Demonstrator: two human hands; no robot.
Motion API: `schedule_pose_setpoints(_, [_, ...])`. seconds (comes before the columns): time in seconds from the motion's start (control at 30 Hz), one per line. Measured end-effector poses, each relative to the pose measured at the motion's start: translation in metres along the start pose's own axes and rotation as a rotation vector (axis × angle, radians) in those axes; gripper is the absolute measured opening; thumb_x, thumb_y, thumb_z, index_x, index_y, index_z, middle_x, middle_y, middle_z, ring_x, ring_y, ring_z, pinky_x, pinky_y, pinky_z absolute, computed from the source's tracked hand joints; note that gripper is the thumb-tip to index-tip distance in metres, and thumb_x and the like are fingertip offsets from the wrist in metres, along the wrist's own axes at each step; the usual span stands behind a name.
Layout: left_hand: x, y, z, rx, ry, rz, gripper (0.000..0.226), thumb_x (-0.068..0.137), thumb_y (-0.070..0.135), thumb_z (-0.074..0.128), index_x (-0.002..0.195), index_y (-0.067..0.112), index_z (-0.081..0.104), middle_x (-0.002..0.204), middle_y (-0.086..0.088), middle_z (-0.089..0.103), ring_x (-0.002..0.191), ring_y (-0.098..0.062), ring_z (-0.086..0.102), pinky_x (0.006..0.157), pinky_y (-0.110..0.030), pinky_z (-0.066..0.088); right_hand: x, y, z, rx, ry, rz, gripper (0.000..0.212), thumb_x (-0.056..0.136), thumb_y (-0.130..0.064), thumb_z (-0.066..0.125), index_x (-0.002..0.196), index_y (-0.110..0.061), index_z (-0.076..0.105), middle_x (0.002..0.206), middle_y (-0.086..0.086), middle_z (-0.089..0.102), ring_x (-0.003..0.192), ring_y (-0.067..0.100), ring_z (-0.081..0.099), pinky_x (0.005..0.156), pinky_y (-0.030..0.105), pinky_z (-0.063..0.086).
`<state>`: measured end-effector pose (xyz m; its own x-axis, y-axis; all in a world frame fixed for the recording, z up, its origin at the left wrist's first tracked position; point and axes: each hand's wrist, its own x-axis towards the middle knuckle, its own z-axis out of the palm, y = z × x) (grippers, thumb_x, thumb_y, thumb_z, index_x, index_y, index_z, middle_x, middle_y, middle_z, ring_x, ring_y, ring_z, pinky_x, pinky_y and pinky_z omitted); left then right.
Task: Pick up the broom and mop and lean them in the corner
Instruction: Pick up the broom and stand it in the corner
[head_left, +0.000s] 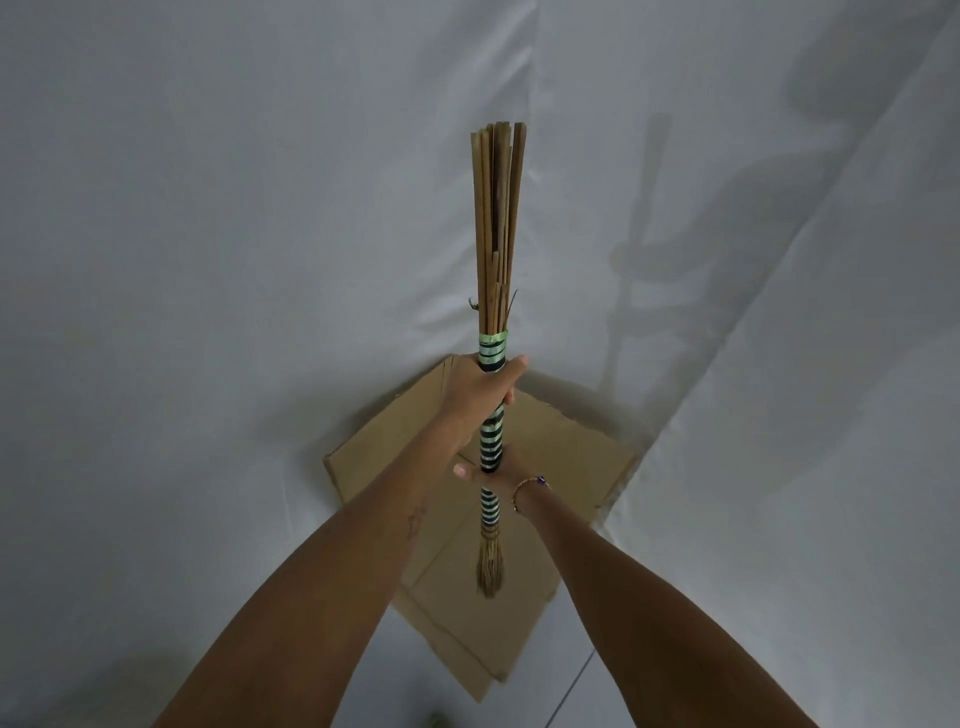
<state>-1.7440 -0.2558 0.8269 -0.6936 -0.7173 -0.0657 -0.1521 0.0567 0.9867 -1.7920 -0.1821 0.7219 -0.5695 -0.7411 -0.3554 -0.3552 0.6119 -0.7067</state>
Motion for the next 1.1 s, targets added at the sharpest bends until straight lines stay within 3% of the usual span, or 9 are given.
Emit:
schedule_pose_setpoints(0.13, [0.038, -0.012, 0.005, 0.009, -0.045, -0.037, 0.04, 0.082, 0.039, 0.065, 0.056, 0.011, 0.056, 0.06, -0.007, 0.057, 0.062, -0.02, 0.053, 0.067, -0.032, 0.045, 0.042, 0.009, -0.007, 0.006, -0.037, 0.091, 0.047, 0.067, -0.047, 0.077, 0.053, -0.02, 0.041, 0.052, -0.003, 0.045, 0.051, 0.011, 0.043, 0.051, 0.029, 0.039])
schedule_pose_setpoints(0.23, [0.064, -0.02, 0.009, 0.047, -0.073, -0.059, 0.038, 0.083, 0.04, 0.064, 0.057, 0.014, 0.054, 0.06, -0.003, 0.053, 0.06, -0.015, 0.05, 0.067, -0.03, 0.041, 0.078, 0.02, -0.009, 0.021, -0.087, 0.119, 0.037, 0.063, -0.045, 0.076, 0.057, -0.017, 0.052, 0.059, 0.001, 0.055, 0.064, 0.021, 0.057, 0.068, 0.043, 0.053])
schedule_pose_setpoints(0.4, [0.109, -0.038, 0.018, 0.026, -0.056, -0.1, 0.021, 0.087, 0.025, 0.059, 0.074, 0.01, 0.054, 0.069, -0.009, 0.05, 0.066, -0.018, 0.047, 0.07, -0.031, 0.038, 0.119, 0.02, -0.017, 0.033, -0.129, 0.115, 0.032, 0.075, -0.032, 0.072, 0.056, -0.023, 0.048, 0.06, -0.001, 0.056, 0.071, 0.022, 0.058, 0.073, 0.037, 0.05])
schedule_pose_setpoints(0.53, [0.153, -0.059, 0.022, 0.037, -0.032, -0.116, 0.012, 0.076, 0.016, 0.055, 0.067, 0.016, 0.047, 0.067, -0.003, 0.047, 0.065, -0.016, 0.045, 0.07, -0.029, 0.038, 0.159, 0.032, -0.022, 0.009, -0.188, 0.1, 0.029, 0.078, -0.033, 0.07, 0.059, -0.026, 0.048, 0.076, 0.005, 0.062, 0.075, 0.02, 0.059, 0.073, 0.031, 0.047])
schedule_pose_setpoints(0.63, [0.184, -0.086, 0.021, 0.055, -0.009, -0.114, 0.012, 0.083, 0.012, 0.054, 0.076, 0.014, 0.045, 0.07, -0.004, 0.043, 0.069, -0.018, 0.044, 0.07, -0.031, 0.038, 0.195, 0.044, -0.016, 0.001, -0.189, 0.092, 0.029, 0.078, -0.033, 0.069, 0.06, -0.026, 0.048, 0.082, 0.01, 0.067, 0.078, 0.022, 0.061, 0.077, 0.033, 0.049])
schedule_pose_setpoints(0.7, [0.198, -0.108, 0.019, 0.105, -0.037, -0.105, 0.016, 0.089, 0.019, 0.053, 0.085, 0.011, 0.041, 0.069, 0.001, 0.04, 0.066, -0.014, 0.041, 0.066, -0.027, 0.037, 0.212, 0.051, -0.011, 0.016, -0.199, 0.106, 0.017, 0.08, -0.032, 0.068, 0.076, -0.018, 0.06, 0.096, 0.016, 0.071, 0.089, 0.028, 0.064, 0.074, 0.029, 0.043])
schedule_pose_setpoints(0.8, [0.218, -0.136, 0.018, 0.233, -0.041, -0.096, 0.027, 0.087, 0.037, 0.053, 0.09, 0.012, 0.041, 0.068, 0.008, 0.043, 0.064, -0.009, 0.044, 0.067, -0.025, 0.037, 0.236, 0.061, -0.004, 0.043, -0.221, 0.133, 0.033, 0.083, -0.027, 0.067, 0.104, -0.002, 0.064, 0.109, 0.018, 0.068, 0.104, 0.031, 0.062, 0.075, 0.026, 0.036])
schedule_pose_setpoints(1.0, [0.279, -0.178, 0.008, 0.288, -0.066, -0.13, 0.037, 0.092, 0.027, 0.055, 0.108, -0.005, 0.047, 0.068, 0.01, 0.044, 0.063, -0.005, 0.046, 0.063, -0.021, 0.035, 0.301, 0.067, 0.022, 0.074, -0.228, 0.173, 0.036, 0.084, -0.025, 0.066, 0.112, -0.002, 0.061, 0.115, 0.017, 0.066, 0.11, 0.031, 0.059, 0.078, 0.026, 0.037])
schedule_pose_setpoints(1.1, [0.325, -0.198, -0.001, 0.312, -0.089, -0.13, 0.037, 0.094, 0.025, 0.053, 0.114, -0.004, 0.041, 0.073, 0.011, 0.043, 0.066, -0.003, 0.046, 0.061, -0.017, 0.037, 0.348, 0.064, 0.035, 0.1, -0.185, 0.202, 0.038, 0.084, -0.023, 0.065, 0.117, -0.004, 0.059, 0.118, 0.017, 0.065, 0.113, 0.031, 0.057, 0.09, 0.033, 0.043])
